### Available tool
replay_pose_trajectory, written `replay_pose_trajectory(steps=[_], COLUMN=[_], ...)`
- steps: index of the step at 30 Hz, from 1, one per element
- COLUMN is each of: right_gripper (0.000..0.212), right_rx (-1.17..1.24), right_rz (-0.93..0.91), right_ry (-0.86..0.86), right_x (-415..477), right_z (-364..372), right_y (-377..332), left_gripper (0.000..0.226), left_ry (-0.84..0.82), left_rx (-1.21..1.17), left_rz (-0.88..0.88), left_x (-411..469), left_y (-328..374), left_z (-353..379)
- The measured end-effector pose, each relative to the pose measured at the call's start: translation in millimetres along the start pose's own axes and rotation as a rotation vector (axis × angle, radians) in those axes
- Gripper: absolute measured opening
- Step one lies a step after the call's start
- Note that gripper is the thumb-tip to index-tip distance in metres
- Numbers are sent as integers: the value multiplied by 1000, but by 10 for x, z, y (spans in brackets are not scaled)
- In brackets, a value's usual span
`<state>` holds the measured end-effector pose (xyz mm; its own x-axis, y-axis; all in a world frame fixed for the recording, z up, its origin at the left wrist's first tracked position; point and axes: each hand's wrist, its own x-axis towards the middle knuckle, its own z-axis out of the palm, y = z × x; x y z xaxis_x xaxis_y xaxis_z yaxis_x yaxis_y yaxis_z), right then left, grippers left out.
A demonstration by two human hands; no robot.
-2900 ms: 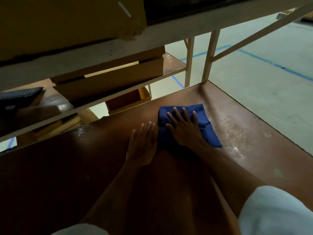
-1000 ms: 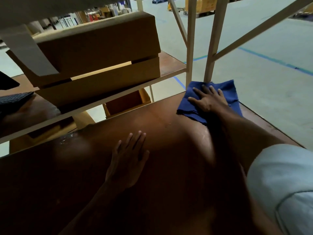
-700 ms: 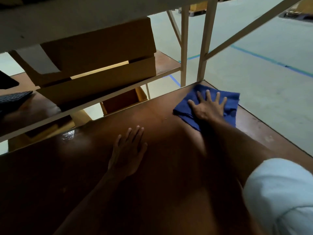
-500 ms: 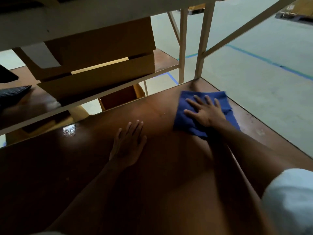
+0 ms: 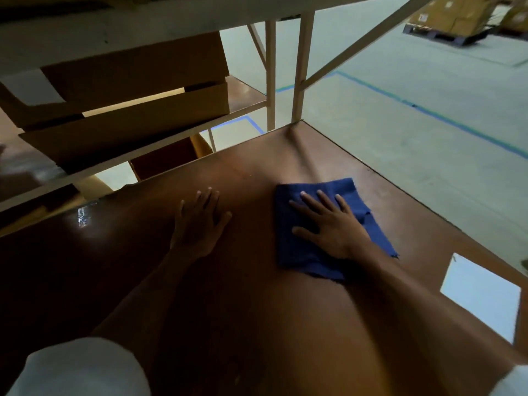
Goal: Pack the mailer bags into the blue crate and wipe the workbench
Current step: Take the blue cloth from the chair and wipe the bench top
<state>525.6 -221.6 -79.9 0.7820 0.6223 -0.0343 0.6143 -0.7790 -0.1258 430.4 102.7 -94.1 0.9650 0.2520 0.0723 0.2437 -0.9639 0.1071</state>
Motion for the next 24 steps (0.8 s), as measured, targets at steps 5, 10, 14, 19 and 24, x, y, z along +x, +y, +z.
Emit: replay_pose_trajectory(steps=[5, 10, 14, 19, 24], right_gripper=[76, 70, 82, 84, 78], right_rx=[70, 33, 86, 31, 150], right_rz=[587, 11, 532, 174, 650], right_ry=[96, -39, 64, -29, 47], right_x=[-535, -1144, -1069, -703, -212], right_z=[-43, 11, -57, -73, -142], right_y=[73, -407, 138, 104, 518], left_gripper=[75, 85, 80, 75, 72], left_ry=[-61, -102, -80, -89, -62], left_rx=[-78, -18, -5, -45, -65], left_rz=[54, 147, 165, 154, 149], left_x=[-496, -1313, -1554, -1541, -1538], left_y=[307, 636, 475, 494, 455], left_z=[-169, -142, -102, -105, -65])
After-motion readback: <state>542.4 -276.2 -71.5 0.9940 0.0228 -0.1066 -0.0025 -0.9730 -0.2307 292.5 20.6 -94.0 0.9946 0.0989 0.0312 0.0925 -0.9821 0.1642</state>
